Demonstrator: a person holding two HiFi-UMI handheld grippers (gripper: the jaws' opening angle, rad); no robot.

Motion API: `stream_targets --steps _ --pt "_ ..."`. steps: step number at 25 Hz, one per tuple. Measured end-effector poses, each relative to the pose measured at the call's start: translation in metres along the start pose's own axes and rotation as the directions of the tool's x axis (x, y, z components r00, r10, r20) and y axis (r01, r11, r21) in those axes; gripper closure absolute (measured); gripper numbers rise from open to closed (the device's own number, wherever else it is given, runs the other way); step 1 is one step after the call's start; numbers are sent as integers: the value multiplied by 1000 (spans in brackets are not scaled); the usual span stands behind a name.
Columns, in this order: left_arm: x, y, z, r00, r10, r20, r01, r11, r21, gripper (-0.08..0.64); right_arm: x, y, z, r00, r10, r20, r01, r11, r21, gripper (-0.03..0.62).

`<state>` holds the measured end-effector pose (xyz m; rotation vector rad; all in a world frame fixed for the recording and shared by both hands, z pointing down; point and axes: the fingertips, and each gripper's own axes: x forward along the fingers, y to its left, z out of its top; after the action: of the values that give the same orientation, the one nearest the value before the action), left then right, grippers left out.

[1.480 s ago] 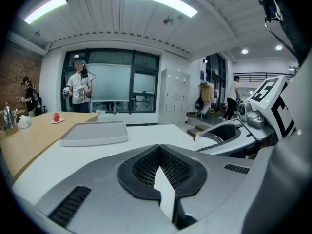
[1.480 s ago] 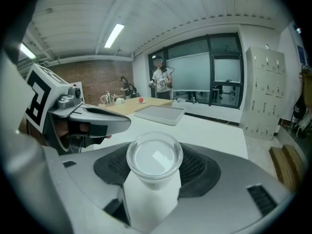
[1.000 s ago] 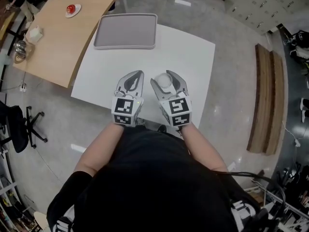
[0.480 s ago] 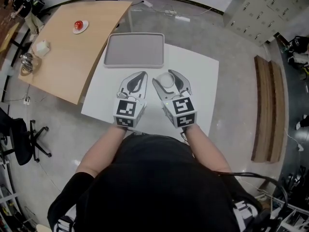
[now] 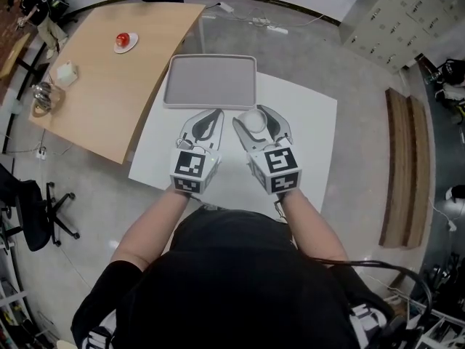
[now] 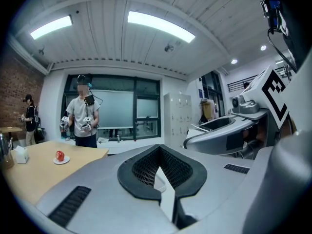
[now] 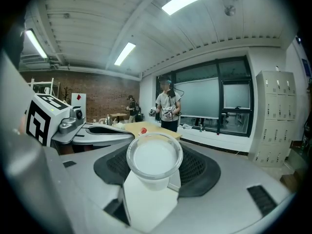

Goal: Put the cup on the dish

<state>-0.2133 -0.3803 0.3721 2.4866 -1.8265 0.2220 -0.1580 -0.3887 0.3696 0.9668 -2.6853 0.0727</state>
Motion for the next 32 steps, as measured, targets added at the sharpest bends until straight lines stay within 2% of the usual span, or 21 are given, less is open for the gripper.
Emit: stream_targets --steps 3,8,14,18,27,32 --pt "6 6 -5 1000 -13 -18 13 1000 7 554 11 -2 2 1000 -7 -13 7 1000 -3 348" --pt "20 18 8 1000 -23 -14 23 1000 -10 554 32 -10 10 999 -17 -34 17 1000 -5 348" --pt "35 34 7 1000 1 -23 -1 1000 -7 552 50 -20 12 999 -14 -46 14 1000 1 348" --pt "49 41 -5 999 20 -29 -21 999 -36 554 63 -34 6 998 -20 -61 20 1000 2 348" --pt "83 59 -12 997 59 -48 -60 998 -17 554 89 -61 -3 998 9 -61 -8 1000 19 348" --pt "92 65 -14 996 75 -49 -77 997 -31 552 103 -67 -4 997 21 -68 -20 1000 13 348"
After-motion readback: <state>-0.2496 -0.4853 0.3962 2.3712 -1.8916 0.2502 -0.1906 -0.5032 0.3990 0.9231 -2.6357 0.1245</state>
